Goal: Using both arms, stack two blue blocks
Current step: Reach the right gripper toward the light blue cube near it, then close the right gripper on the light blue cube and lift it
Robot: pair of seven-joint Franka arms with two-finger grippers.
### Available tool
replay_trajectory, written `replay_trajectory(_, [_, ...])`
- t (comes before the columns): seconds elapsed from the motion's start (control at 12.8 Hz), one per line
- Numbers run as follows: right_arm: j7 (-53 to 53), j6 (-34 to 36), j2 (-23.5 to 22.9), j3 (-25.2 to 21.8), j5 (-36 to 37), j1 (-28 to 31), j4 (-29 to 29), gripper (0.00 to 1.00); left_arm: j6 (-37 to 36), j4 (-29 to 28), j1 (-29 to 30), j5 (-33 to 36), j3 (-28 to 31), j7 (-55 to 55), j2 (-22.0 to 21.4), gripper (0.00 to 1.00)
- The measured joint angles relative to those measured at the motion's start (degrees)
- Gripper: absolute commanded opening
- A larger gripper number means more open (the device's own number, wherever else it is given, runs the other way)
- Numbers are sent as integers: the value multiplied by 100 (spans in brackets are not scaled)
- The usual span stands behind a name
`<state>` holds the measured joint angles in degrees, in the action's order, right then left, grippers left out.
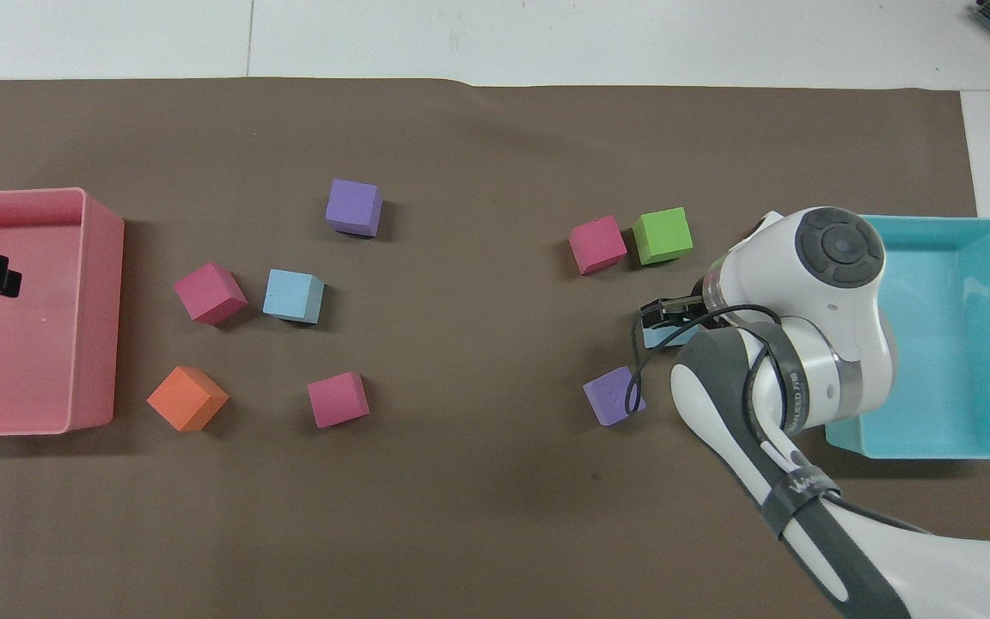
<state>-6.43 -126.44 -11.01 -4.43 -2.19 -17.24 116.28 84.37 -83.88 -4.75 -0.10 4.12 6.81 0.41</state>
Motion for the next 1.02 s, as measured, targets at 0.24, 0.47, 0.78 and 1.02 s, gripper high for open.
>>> replay_trajectory(0.24, [-3, -579, -216, 0, -1, -59, 243, 100, 0, 0, 0, 0, 0, 0, 0, 100])
replay_trajectory(0.47, [-3, -707, -304, -15, -1, -55, 342, 100, 0, 0, 0, 0, 0, 0, 0, 100])
replay_trajectory(0.78, [-6, -1110, -437, -11, -2, -57, 492, 100, 0, 0, 0, 0, 0, 0, 0, 100])
replay_trajectory(1.02, [-6, -1148, -497, -13, -2, -56, 495, 86, 0, 0, 0, 0, 0, 0, 0, 100])
